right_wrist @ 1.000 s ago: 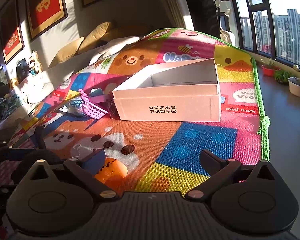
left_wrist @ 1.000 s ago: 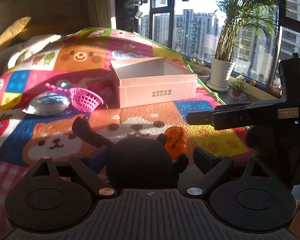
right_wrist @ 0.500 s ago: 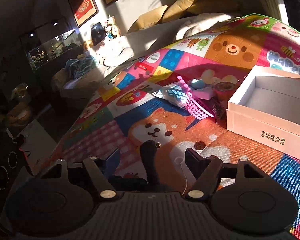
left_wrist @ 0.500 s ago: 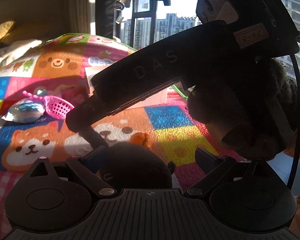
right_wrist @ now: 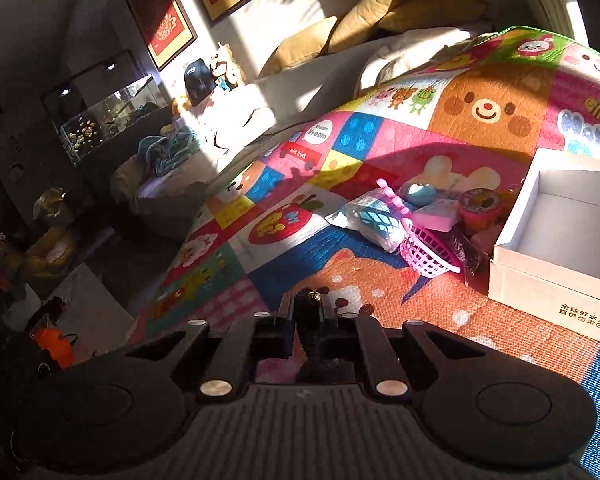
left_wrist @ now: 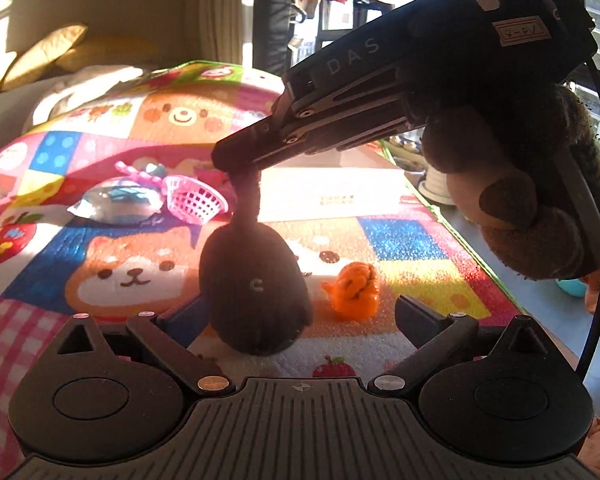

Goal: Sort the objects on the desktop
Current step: 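Carry the plush in the left tool while the right tool carries the pumpkin toward the white box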

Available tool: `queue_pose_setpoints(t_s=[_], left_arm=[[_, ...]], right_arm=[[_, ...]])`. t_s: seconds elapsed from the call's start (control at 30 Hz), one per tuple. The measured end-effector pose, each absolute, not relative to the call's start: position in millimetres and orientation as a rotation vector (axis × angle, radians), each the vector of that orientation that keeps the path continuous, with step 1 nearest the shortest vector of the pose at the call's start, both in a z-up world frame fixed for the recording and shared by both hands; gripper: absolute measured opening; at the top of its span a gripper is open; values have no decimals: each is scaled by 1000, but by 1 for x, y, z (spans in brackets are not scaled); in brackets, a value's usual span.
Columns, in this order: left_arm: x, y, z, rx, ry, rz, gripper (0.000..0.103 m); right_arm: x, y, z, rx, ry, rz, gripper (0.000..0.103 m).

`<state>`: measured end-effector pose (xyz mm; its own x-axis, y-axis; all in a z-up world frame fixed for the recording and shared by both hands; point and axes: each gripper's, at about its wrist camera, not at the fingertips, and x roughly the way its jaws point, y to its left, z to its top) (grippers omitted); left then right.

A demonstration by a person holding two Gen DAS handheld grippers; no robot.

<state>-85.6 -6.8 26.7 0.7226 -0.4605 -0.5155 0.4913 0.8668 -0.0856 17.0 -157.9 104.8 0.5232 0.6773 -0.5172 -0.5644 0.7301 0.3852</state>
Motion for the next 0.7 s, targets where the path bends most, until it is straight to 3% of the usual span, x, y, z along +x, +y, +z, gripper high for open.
queue_pose_setpoints(t_s=[0.57, 0.63, 0.7], left_arm=[[-17, -30, 13, 92, 535, -345, 103], [-8, -35, 12, 84, 540, -371, 103], [-4, -41, 12, 90, 531, -386, 103]], right_arm=[[11, -213, 79, 180, 596, 512, 13], [2, -223, 78, 174, 570, 473, 24], [-11, -233, 75, 167, 540, 421, 49]])
